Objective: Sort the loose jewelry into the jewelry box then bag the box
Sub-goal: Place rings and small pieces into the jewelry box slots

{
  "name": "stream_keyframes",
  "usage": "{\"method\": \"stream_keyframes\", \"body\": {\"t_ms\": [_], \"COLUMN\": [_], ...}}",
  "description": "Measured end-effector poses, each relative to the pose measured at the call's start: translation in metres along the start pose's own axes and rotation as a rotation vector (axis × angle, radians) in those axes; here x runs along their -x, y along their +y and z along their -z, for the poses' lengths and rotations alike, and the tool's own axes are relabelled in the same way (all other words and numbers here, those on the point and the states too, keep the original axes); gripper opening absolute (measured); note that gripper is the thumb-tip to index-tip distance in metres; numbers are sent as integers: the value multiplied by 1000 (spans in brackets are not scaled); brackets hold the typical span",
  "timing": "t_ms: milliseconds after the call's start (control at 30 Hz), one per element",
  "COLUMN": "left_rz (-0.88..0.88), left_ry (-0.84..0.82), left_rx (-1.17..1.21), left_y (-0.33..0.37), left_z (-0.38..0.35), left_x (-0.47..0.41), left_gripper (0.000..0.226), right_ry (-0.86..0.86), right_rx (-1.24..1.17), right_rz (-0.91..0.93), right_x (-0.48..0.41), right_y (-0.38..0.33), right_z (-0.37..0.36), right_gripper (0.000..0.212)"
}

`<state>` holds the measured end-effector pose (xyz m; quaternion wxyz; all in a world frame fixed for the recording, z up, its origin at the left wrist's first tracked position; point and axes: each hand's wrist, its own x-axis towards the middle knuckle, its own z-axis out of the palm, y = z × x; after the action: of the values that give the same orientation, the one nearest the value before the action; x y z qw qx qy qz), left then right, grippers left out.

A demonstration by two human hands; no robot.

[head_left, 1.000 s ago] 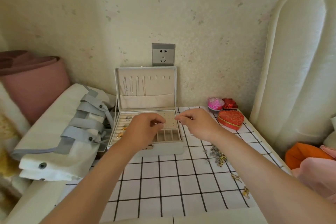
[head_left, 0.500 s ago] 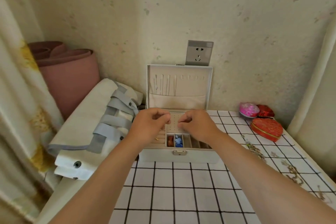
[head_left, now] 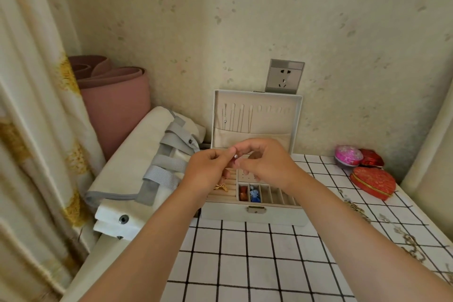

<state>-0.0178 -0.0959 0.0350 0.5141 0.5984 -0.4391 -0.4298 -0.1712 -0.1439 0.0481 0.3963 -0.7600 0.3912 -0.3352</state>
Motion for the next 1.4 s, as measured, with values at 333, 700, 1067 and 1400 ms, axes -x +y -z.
{"method": "stream_keyframes", "body": {"t_ms": [333,700,1067,1400], "left_rz": [115,114,55,-531], "left_ry": [-123,-16,-66,-107], "left_rx": [286,289,83,-1043], "left_y": [3,-2,4,-34], "left_z": [-6,-1,0,-4], "left_x": [-6,-11,-10,-16], "left_gripper": [20,11,23,49], "right_ry": [165,94,107,173], "right_rx": [-154,-73,420,676], "right_rz": [-83,10,193,-15], "right_x": [-2,-2,-10,-38], "right_y": [0,-9,9,49], "right_z": [5,3,7,18], "right_gripper": [10,19,18,18]}}
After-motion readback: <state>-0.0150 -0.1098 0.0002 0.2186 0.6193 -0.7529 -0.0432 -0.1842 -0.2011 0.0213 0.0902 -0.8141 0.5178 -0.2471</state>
